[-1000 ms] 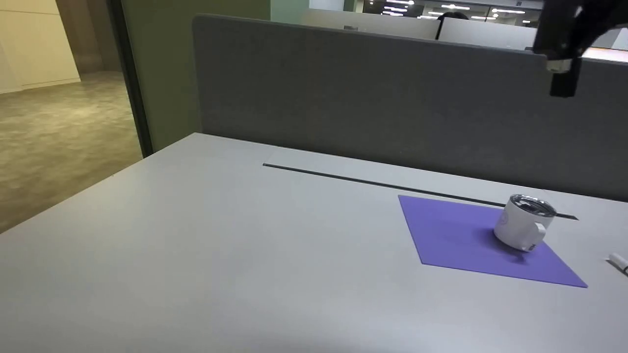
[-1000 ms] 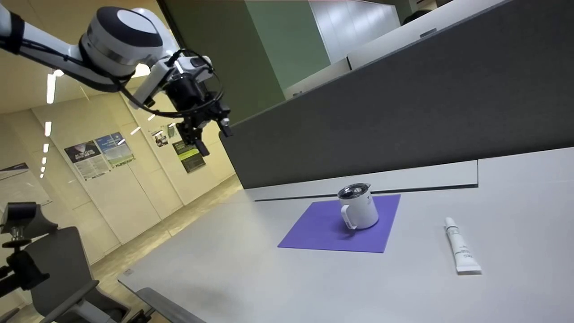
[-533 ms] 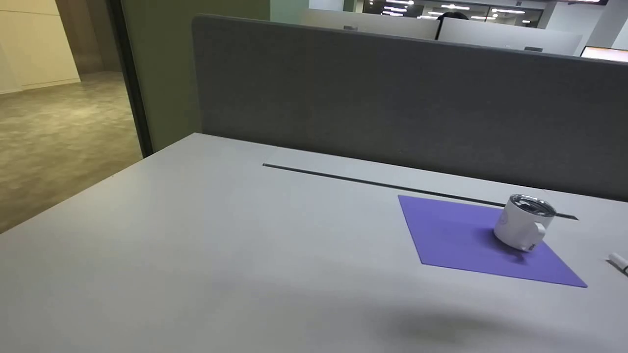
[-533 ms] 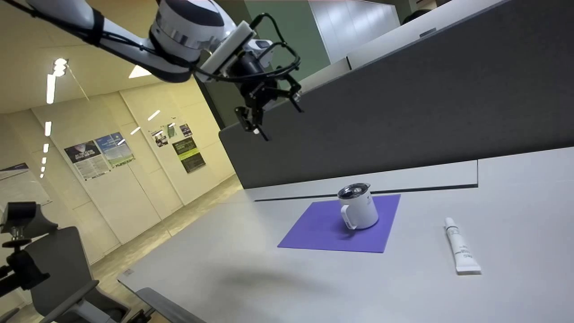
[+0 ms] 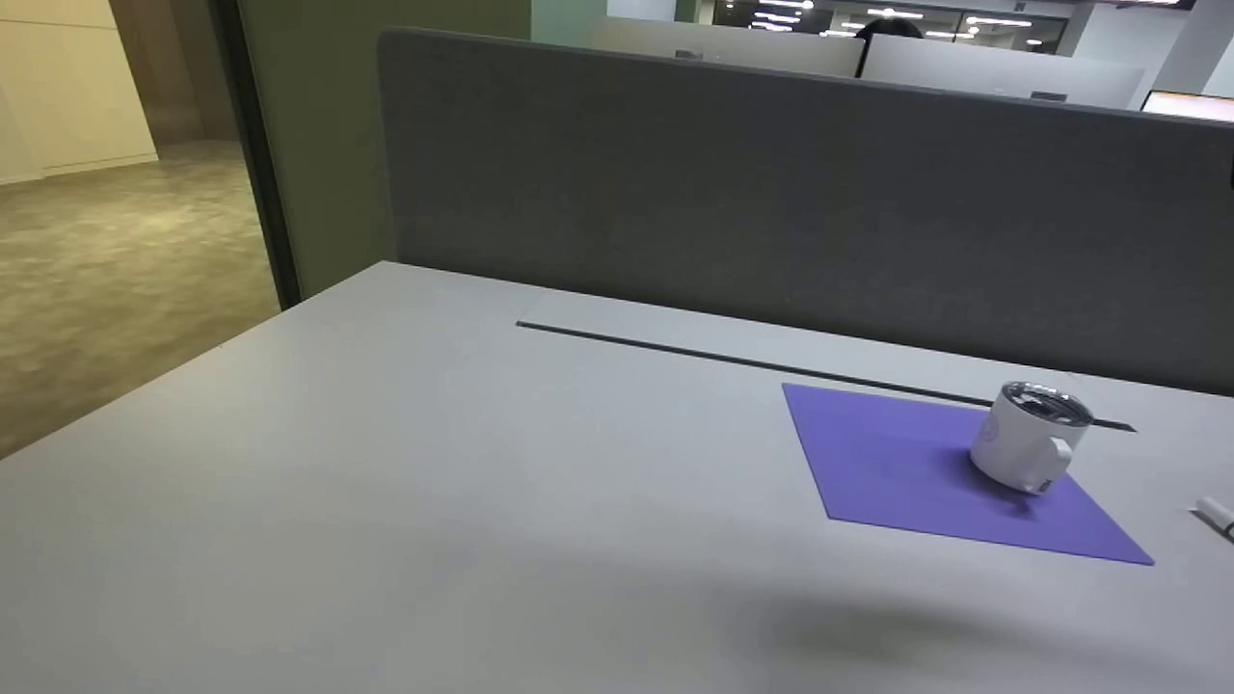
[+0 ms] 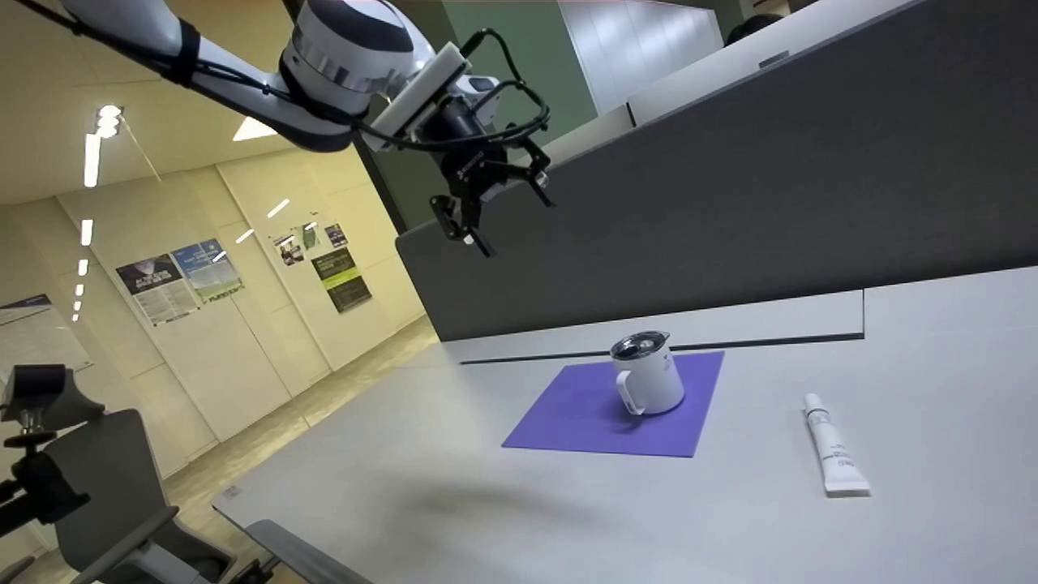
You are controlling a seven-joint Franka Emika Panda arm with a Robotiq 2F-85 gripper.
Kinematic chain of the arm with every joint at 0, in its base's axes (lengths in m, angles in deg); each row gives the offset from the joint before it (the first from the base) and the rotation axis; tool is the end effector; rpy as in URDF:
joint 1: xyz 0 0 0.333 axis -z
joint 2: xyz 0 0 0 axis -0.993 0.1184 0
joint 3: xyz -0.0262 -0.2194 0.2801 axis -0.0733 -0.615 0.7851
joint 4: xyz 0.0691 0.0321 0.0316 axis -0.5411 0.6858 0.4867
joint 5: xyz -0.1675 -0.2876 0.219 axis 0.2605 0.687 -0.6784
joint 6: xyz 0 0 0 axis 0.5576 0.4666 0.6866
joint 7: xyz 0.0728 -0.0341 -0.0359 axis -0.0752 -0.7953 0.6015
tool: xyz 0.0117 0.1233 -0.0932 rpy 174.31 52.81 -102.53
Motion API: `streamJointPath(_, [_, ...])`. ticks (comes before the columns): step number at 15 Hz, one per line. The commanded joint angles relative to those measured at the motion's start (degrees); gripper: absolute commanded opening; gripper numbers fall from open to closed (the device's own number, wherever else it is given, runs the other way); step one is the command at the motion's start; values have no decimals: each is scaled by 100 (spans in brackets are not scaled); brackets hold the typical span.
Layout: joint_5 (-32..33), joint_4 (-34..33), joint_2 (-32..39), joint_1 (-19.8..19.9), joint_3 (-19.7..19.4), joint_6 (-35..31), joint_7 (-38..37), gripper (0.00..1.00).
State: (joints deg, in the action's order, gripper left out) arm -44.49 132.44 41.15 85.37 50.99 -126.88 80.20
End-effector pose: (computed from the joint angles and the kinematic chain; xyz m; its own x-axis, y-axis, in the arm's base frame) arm 0.5403 -0.0727 0.3889 0.8849 0.3768 -0.2739 0.4495 -0.8449 0.2899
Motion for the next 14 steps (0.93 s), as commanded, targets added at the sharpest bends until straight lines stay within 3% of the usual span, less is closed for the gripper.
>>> streamJointPath(1, [-6,-8,-4,-24,-24,17,5,100])
streamJointPath(5, [116,-130,184,-11,-42,-229,-43,100])
streamJointPath(6, [145,-212,333,11,-61,-427,6,75])
streamJointPath(7, [142,-288,457,29,-90,-600,-187,74])
streamJointPath(14, [-120,-1010,1590,204,-235,-1688,144,25])
